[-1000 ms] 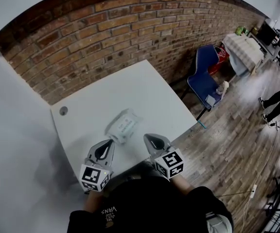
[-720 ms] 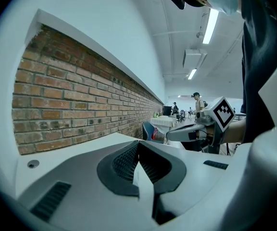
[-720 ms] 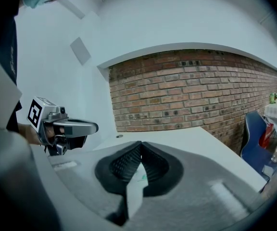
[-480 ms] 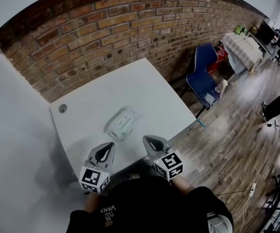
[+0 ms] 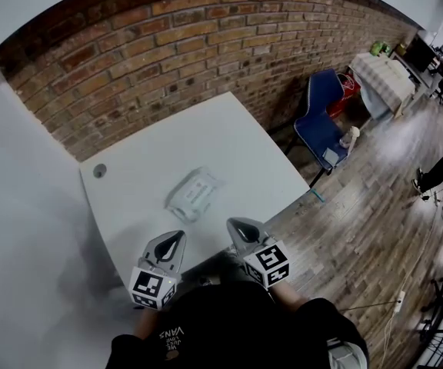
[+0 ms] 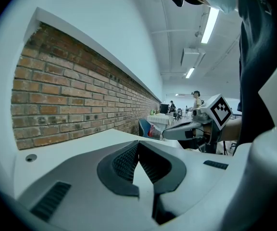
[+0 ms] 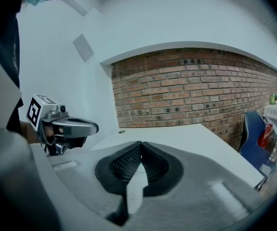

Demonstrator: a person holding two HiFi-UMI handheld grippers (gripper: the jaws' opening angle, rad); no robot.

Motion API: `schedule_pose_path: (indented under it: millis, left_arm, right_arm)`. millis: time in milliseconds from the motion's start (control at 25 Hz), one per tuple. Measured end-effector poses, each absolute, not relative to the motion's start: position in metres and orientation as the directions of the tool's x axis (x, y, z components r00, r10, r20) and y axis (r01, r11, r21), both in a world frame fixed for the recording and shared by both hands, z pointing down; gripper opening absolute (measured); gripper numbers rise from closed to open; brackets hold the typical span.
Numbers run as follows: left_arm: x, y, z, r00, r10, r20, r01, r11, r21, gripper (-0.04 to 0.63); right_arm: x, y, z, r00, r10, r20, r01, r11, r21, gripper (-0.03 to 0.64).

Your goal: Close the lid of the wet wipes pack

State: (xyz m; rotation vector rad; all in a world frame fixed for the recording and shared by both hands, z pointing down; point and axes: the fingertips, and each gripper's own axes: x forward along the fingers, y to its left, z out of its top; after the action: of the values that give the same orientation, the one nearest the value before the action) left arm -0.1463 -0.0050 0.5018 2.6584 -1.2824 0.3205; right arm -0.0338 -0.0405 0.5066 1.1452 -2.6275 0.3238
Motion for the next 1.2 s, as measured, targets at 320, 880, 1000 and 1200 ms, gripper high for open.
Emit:
schedule_pose_path:
  millis: [320,880,1000,1200]
  left_arm:
    - [-0.1477,0.0005,0.5056,0.603,-0.752,0.266,-0.79,-0.609,0.068,-0.003]
    - [-0.1456,-0.0012,0.5098,0.604,-0.748,0.275,-0.788,-0.611,0.07,-0.003]
    - [-0.1445,-0.0025,0.5106,0.606,-0.745,0.281,-0.785,-0.617,0.058,-0.003]
    - [-0.1423,-0.0043,0.5069,0.613,-0.742,0.273,-0.78,-0.623,0.059,-0.003]
  right_arm:
    - [-0.0301,-0.0373,0.5085,-0.641,-0.696,0.324,-0.752,0.653,-0.086,-0.003]
    - [-0.0323,-0.0389,0.5114,-0.64,-0.694,0.328,-0.752,0.653,-0.087,-0.003]
    - [-0.032,-0.0394,0.5127,-0.638,-0.694,0.334,-0.754,0.651,-0.088,-0.003]
    - [-0.0326,-0.0395,0.5105,-0.639,-0.693,0.333,-0.752,0.653,-0.084,-0.003]
